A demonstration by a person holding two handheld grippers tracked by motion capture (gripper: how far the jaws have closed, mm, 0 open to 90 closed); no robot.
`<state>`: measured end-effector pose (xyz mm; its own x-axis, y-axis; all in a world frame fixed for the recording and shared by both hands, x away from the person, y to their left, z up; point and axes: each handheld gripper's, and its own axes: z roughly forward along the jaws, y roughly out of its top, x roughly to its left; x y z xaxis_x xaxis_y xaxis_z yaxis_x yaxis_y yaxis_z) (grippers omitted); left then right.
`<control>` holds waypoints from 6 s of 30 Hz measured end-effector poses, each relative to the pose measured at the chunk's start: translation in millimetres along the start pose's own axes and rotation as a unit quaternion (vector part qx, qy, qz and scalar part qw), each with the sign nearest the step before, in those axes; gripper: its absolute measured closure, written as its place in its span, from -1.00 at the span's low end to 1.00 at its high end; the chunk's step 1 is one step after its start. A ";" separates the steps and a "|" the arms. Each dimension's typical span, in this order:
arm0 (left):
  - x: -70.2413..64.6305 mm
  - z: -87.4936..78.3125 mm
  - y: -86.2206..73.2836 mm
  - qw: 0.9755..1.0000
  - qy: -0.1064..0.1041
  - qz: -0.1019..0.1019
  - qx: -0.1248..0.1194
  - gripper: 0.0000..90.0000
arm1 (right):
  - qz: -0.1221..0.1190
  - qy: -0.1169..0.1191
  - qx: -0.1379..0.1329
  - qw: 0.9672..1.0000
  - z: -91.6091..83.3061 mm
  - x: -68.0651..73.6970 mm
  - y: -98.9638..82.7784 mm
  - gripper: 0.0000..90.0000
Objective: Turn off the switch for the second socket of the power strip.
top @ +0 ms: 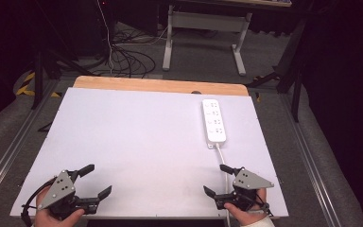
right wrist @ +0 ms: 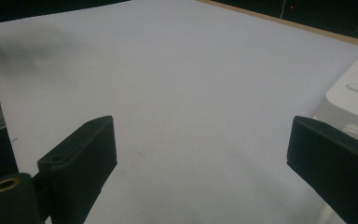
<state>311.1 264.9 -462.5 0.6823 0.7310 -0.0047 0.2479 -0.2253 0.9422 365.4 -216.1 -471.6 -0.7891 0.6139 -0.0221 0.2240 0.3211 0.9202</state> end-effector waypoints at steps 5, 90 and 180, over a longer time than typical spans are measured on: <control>-0.1 -0.2 0.5 1.000 0.001 0.006 0.000 -0.70 | -0.001 0.001 -0.001 1.000 -0.5 0.3 0.5 -0.77; -5.9 -22.1 -11.9 0.999 0.046 -0.006 0.011 -0.63 | -0.009 -0.059 0.098 0.993 89.7 -122.7 103.9 1.00; -7.7 -17.5 -16.1 0.998 0.062 0.002 0.012 -0.72 | 0.059 -0.139 0.133 0.980 139.8 -162.8 61.7 1.00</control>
<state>289.8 274.2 -471.8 0.5941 0.8033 0.0424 0.2627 -0.2436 0.9336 587.7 -195.5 -465.9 -0.5708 0.8188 -0.0616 0.4744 0.3901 0.7891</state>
